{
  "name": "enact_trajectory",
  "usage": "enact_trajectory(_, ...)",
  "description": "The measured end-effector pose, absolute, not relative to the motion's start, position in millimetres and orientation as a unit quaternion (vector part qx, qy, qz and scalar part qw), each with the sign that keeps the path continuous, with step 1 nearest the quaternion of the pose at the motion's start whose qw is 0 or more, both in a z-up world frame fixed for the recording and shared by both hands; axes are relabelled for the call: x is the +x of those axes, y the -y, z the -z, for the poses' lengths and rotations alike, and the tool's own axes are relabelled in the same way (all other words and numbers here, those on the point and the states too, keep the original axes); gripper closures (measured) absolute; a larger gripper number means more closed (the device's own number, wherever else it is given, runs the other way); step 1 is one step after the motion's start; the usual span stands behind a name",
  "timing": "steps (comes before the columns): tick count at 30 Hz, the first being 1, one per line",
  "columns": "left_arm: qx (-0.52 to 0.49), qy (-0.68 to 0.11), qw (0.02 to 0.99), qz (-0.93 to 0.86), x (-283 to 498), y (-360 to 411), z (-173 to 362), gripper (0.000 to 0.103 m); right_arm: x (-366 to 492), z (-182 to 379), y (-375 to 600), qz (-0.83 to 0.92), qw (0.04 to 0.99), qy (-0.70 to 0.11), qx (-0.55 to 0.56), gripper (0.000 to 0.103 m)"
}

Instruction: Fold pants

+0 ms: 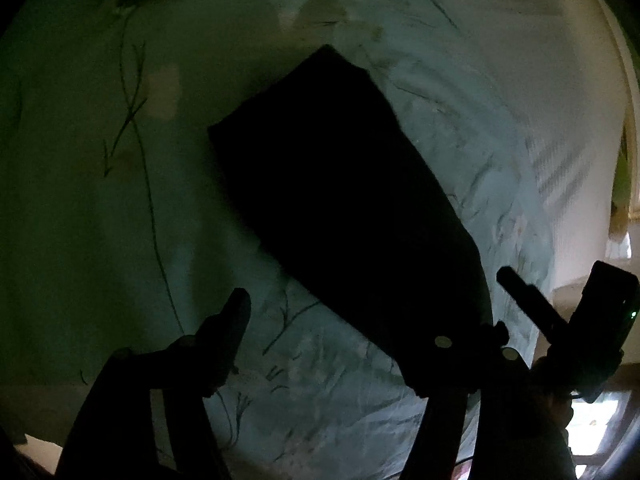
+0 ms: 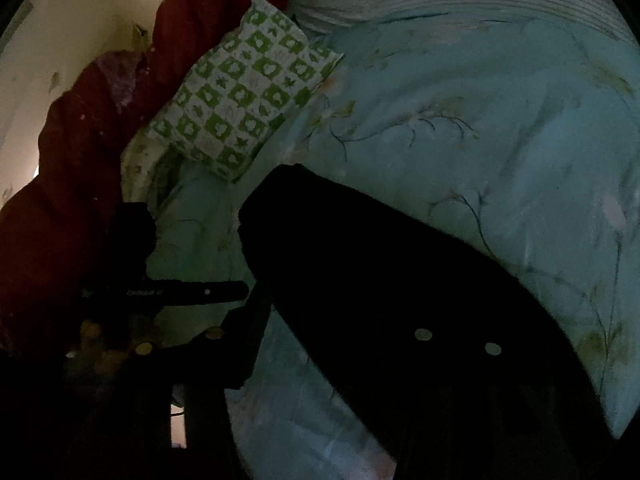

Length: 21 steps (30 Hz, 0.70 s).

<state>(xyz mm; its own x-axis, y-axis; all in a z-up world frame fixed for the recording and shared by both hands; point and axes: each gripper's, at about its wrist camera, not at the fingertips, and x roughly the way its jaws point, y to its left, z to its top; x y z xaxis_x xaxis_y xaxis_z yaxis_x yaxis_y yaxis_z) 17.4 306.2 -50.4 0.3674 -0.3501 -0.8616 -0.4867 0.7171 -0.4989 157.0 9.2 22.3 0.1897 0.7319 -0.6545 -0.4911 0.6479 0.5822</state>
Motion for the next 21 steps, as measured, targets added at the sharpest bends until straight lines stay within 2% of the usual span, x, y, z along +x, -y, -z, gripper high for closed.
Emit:
enact_trajectory(11, -0.403, -0.556, 0.723, -0.078, 30.2, -318.4, 63.0, 0.032, 224.1, -26.2, -62.9, -0.434, 0.741, -0.508, 0.062, 0.049)
enact_trajectory(21, -0.433, -0.555, 0.702, -0.108, 34.1, -335.1, 72.7, 0.032, 264.8, -6.3, -130.9, -0.476, 0.693, -0.541, -0.014, 0.049)
